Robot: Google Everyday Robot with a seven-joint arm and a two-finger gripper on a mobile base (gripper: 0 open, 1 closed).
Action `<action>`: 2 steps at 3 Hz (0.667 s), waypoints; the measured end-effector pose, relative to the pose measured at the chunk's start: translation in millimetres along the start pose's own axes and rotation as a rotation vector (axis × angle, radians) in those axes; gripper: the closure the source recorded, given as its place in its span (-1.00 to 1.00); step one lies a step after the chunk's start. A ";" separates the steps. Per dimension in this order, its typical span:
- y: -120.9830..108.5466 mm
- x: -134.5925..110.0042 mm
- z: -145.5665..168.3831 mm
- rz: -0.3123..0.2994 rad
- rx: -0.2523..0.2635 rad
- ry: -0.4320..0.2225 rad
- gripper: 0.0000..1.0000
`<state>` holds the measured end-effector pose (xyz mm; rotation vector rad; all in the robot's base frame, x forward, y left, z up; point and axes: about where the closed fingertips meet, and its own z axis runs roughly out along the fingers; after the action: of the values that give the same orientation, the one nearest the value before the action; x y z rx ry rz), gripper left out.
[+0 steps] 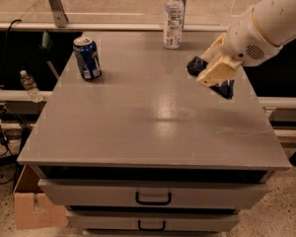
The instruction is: Move rxbar blueberry near blue plastic bottle
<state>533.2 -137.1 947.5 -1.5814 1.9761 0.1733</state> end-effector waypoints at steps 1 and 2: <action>1.2 0.9 1.3 0.005 -0.003 0.001 1.00; -20.7 6.9 -0.5 0.035 0.089 0.002 1.00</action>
Offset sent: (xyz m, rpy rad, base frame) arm 0.0597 -0.0459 0.0133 0.0016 -0.2035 -0.2432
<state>551.4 -149.0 949.6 -1.4926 1.9857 0.0965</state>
